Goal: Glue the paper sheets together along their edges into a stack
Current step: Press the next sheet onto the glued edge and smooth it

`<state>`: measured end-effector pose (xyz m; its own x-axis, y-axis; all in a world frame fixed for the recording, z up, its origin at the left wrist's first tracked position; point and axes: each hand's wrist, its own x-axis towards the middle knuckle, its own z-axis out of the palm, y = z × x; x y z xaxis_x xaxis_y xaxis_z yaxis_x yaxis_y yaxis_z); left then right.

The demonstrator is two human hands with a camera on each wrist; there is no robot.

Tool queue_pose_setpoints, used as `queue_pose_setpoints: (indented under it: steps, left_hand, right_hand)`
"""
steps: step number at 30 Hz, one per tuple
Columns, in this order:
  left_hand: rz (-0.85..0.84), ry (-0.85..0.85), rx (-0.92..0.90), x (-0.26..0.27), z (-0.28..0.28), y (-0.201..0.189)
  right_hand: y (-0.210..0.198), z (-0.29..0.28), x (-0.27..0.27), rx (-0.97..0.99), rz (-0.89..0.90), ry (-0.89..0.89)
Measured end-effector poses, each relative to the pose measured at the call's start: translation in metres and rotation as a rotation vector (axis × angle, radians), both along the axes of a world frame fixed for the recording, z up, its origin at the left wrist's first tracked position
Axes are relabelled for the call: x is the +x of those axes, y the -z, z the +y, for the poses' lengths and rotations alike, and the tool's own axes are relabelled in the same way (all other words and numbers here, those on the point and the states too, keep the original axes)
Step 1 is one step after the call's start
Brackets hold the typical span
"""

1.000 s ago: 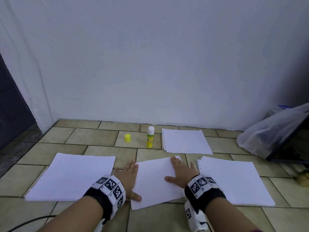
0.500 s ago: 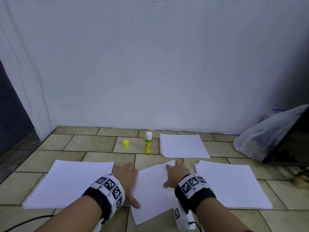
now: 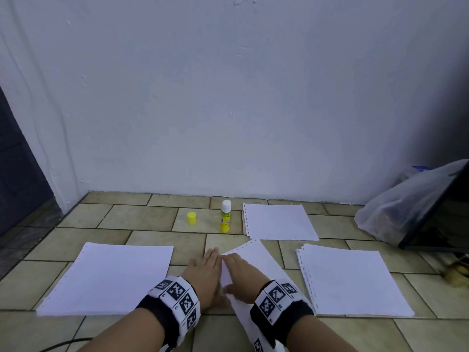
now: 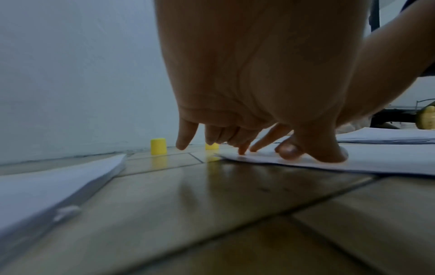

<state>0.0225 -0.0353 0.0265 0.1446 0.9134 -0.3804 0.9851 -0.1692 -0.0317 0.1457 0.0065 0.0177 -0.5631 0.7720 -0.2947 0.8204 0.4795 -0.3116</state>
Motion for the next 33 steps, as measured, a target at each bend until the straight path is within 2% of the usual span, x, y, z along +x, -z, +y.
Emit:
queue_pose_setpoints:
  steps: [4,7,17,24,30,33]
  left_hand:
    - [-0.056,-0.074,-0.116,0.003,-0.003,0.010]
    - [-0.045,-0.088,-0.141,0.002,-0.003,0.013]
    - [-0.005,-0.072,-0.112,0.003,-0.007,0.005]
    - [-0.006,-0.015,0.013,-0.009,0.004,-0.021]
    - [0.016,0.018,0.044,-0.016,0.001,-0.028]
    - [-0.054,-0.074,0.009,-0.020,0.004,-0.015]
  right_hand:
    - [0.000,0.002,0.000,-0.031,0.016,-0.059]
    - [0.000,0.004,0.004,-0.054,-0.067,-0.088]
    - [-0.001,0.031,0.042,-0.043,-0.175,0.169]
    - [-0.016,0.012,0.021,0.117,-0.314,0.226]
    - [-0.009,-0.009,-0.005,0.084,-0.228,0.146]
    - [-0.006,-0.011,-0.012,0.086,-0.227,0.113]
